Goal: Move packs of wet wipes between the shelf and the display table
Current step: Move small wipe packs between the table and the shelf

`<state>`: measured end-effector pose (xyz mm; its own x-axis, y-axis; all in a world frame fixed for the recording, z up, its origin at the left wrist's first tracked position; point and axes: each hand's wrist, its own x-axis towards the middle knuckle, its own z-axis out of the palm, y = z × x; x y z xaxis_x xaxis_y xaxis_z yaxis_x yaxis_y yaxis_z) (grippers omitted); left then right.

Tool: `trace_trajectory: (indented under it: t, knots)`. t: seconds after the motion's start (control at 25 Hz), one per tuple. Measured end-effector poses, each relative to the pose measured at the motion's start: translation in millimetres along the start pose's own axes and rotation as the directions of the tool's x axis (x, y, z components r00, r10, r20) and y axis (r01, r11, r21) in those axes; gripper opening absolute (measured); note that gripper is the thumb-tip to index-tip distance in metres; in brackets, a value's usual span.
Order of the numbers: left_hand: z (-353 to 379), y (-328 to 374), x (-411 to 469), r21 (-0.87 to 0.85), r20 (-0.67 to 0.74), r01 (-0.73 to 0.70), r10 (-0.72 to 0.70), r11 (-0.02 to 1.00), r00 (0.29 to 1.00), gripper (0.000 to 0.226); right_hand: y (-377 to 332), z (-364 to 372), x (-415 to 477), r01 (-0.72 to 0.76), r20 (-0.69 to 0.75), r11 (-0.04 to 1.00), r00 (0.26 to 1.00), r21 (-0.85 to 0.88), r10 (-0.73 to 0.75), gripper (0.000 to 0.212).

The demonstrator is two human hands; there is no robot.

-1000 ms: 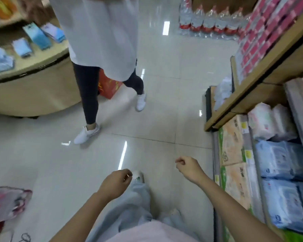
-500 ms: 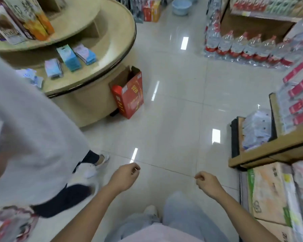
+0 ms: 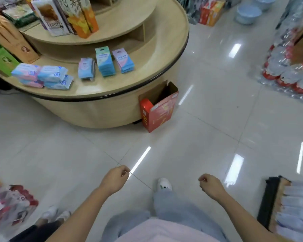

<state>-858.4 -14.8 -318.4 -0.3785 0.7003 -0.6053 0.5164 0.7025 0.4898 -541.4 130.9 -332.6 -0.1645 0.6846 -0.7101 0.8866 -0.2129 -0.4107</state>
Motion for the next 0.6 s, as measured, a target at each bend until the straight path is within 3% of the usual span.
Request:
trace_trajectory:
  t: [0.24,0.4,0.6]
  knots:
    - [-43.8,-20.5,42.5,-0.191,-0.083,0.255,-0.274,0.948,0.958,0.015,-197.1,-57.4,115.1,0.326,0.063,0.931,0.945,-0.165,-0.32,0.024]
    - [-79.2,-48.5,88.1,-0.289,-0.059,0.366,-0.398,0.884,0.915,0.011,-308.3,-54.8,178.2,0.461,0.101,0.872,0.887,-0.164,-0.45,0.013]
    - [-167.2,-55.9,190.3,-0.287,-0.055,0.377,-0.408,0.881,0.911,0.015,-395.0,-37.4,251.1,0.429,0.13,0.882,0.902,-0.195,-0.411,0.013]
